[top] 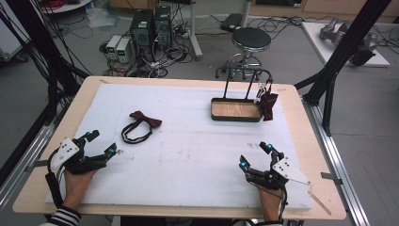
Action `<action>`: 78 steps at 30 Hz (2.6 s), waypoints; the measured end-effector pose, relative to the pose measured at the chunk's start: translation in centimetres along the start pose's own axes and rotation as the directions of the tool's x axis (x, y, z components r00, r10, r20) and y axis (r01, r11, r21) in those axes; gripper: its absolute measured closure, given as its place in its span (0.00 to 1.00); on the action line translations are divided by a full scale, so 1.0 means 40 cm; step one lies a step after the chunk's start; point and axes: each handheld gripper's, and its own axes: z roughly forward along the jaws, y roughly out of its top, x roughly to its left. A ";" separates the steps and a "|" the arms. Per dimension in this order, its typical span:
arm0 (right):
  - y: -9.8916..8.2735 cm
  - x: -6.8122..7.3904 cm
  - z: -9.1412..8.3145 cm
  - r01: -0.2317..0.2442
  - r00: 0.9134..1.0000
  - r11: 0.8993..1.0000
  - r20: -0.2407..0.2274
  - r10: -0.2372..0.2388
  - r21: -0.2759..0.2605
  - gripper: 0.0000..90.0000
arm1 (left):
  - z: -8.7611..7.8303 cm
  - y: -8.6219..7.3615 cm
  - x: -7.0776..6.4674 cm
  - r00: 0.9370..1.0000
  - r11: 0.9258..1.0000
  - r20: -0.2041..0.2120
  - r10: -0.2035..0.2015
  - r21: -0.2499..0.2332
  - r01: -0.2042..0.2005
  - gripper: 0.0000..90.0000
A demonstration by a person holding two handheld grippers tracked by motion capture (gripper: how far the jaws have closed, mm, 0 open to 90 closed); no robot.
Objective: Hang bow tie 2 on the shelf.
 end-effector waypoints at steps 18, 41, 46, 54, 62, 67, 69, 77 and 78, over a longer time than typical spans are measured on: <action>-0.013 -0.004 -0.002 -0.022 1.000 1.000 -0.008 0.022 0.005 0.13 | 0.133 0.132 0.076 0.987 0.984 0.149 0.066 0.153 -0.089 0.15; -0.015 -0.003 -0.005 -0.014 1.000 1.000 -0.008 0.014 -0.001 0.13 | 0.313 0.201 0.114 0.936 0.893 0.300 0.185 0.346 -0.287 0.16; -0.016 -0.003 -0.005 -0.018 1.000 1.000 -0.009 0.018 -0.003 0.13 | 0.356 0.210 0.114 0.912 0.839 0.349 0.217 0.410 -0.356 0.16; -0.016 -0.004 -0.005 -0.022 1.000 1.000 -0.006 0.022 -0.003 0.13 | 0.410 0.217 0.098 0.869 0.769 0.435 0.234 0.465 -0.440 0.16; -0.016 -0.003 -0.005 -0.016 1.000 1.000 -0.006 0.016 -0.004 0.13 | 0.461 0.210 0.088 0.820 0.678 0.499 0.281 0.502 -0.537 0.16; -0.016 -0.002 -0.005 -0.012 1.000 1.000 -0.002 0.012 -0.007 0.13 | 0.483 0.203 0.084 0.789 0.619 0.537 0.299 0.520 -0.588 0.19; -0.016 -0.002 -0.006 -0.015 1.000 1.000 -0.003 0.015 -0.005 0.13 | 0.491 0.199 0.080 0.778 0.589 0.549 0.306 0.532 -0.608 0.20; -0.016 -0.002 -0.006 -0.020 1.000 1.000 -0.003 0.020 -0.004 0.13 | 0.511 0.177 0.076 0.749 0.538 0.586 0.311 0.541 -0.646 0.27; -0.016 -0.004 -0.004 -0.011 1.000 1.000 -0.005 0.010 -0.010 0.13 | 0.514 0.174 0.078 0.749 0.533 0.588 0.303 0.547 -0.645 0.29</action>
